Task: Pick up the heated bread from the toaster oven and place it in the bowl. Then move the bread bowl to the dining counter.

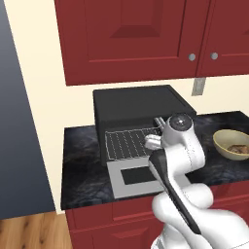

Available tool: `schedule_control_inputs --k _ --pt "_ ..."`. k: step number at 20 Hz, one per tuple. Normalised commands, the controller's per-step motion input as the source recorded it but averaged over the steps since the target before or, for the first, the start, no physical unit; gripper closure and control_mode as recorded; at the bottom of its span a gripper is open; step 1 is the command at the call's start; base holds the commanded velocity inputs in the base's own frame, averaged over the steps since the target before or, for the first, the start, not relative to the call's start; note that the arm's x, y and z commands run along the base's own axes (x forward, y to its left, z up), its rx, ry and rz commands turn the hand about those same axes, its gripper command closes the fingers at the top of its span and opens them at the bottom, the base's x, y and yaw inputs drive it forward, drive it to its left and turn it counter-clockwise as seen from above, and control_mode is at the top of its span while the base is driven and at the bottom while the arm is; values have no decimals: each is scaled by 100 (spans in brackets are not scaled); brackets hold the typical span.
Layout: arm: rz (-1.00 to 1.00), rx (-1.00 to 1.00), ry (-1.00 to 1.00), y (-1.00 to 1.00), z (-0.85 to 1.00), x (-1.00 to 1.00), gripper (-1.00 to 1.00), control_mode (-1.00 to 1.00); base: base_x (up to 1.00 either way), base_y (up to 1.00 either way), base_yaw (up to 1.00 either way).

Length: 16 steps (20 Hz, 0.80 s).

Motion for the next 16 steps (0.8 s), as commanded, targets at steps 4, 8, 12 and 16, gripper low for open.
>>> schedule_control_inputs --k 4,8,12,16 --pt "-23 13 -1 -100 100 -96 100 -100 0 0 0" --pt "-19 10 -1 -100 49 -50 100 -100 0 0 0" --pt "-17 8 0 -100 0 -7 100 -100 0 0 0" --pt "-12 7 0 -100 -11 9 100 -100 0 0 0"
